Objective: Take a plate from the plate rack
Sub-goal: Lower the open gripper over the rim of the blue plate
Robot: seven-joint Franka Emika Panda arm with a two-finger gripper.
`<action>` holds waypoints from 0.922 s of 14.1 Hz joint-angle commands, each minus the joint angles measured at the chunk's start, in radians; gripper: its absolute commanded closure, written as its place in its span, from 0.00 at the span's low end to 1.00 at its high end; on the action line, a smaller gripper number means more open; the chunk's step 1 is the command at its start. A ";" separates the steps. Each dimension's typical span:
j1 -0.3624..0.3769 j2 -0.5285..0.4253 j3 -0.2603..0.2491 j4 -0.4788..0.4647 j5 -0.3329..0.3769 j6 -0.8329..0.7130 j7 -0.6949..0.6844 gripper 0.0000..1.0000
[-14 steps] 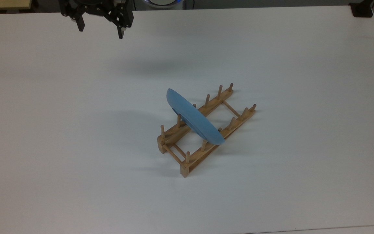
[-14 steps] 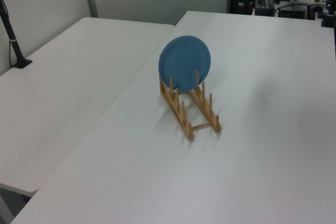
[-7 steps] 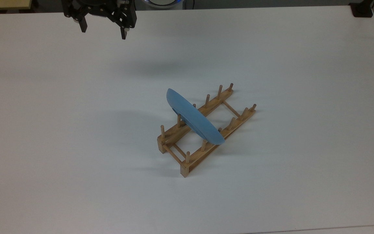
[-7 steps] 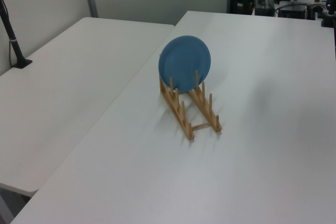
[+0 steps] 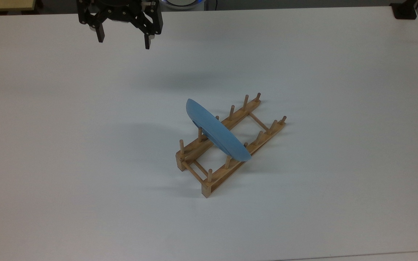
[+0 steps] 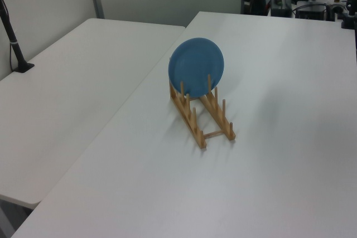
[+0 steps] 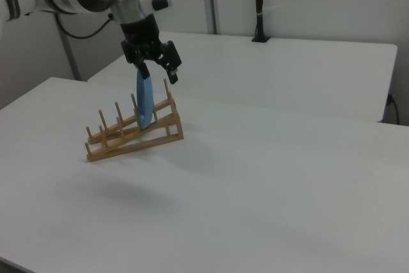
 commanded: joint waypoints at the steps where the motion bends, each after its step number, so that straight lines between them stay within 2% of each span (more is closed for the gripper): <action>1: 0.056 0.025 -0.005 0.000 -0.003 0.128 0.008 0.00; 5: 0.141 0.077 -0.005 0.000 -0.020 0.290 -0.004 0.00; 9: 0.222 0.151 -0.004 0.054 -0.095 0.364 0.005 0.00; 13: 0.253 0.200 -0.004 0.054 -0.175 0.427 0.007 0.10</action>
